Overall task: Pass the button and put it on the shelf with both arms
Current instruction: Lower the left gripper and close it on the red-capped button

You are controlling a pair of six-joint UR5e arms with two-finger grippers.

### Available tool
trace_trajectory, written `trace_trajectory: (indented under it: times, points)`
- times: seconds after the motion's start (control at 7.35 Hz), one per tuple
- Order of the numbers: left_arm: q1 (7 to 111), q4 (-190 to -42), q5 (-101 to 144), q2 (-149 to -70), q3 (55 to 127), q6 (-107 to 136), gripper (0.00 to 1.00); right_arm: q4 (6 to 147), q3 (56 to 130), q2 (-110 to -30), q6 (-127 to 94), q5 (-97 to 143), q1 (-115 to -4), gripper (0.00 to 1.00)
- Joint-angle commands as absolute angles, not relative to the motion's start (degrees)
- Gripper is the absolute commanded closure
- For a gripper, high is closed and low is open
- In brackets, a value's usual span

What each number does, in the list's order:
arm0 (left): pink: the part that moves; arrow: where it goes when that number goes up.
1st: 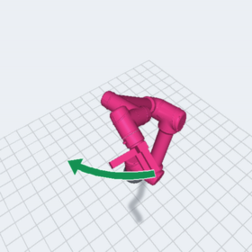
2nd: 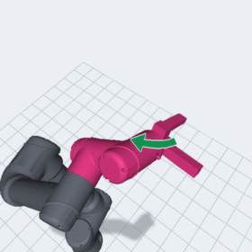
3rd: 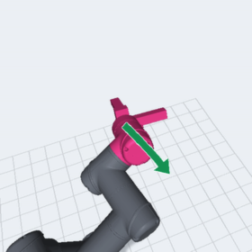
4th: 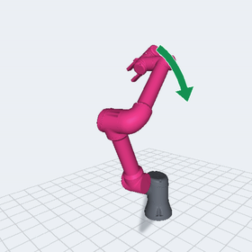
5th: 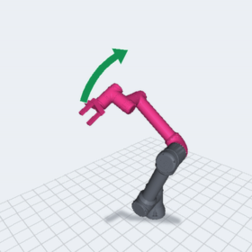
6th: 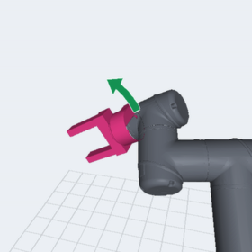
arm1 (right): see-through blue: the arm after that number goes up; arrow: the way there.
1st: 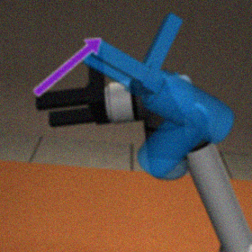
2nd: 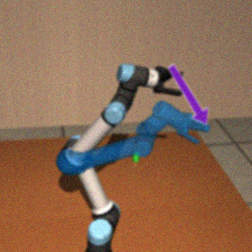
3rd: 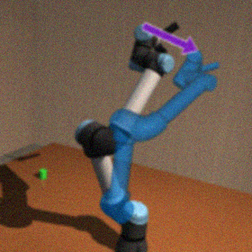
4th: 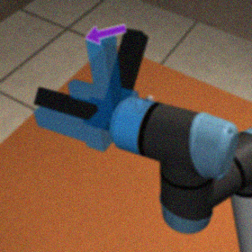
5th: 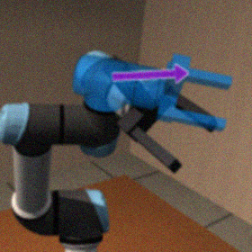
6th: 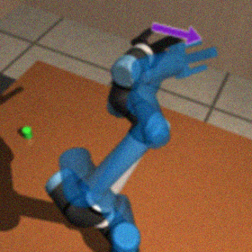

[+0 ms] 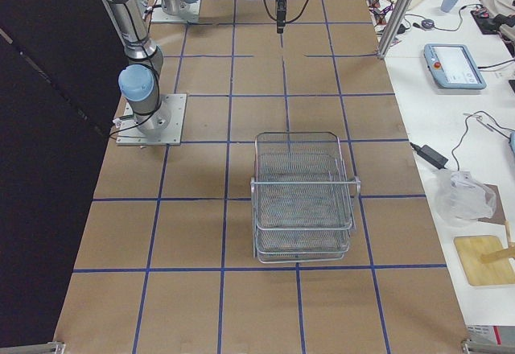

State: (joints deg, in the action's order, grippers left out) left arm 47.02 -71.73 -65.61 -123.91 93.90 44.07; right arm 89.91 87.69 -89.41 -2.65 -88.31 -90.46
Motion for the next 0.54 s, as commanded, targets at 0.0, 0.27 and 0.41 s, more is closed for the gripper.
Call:
trace_trajectory:
  times: [0.0,0.27,0.41]
  points:
    - [46.93,-72.59,-65.83,-123.75,93.87,44.03,1.00,87.54,87.45,-90.26,-2.55,-88.16,-90.26,0.00]
    - [46.93,-76.18,-65.65,-122.70,92.73,43.95,1.00,87.89,87.54,-89.48,-2.29,-84.76,-90.61,0.00]
    - [47.02,-76.90,-65.13,-121.74,92.46,43.68,1.00,89.72,86.67,-88.17,0.33,-80.64,-90.62,0.00]
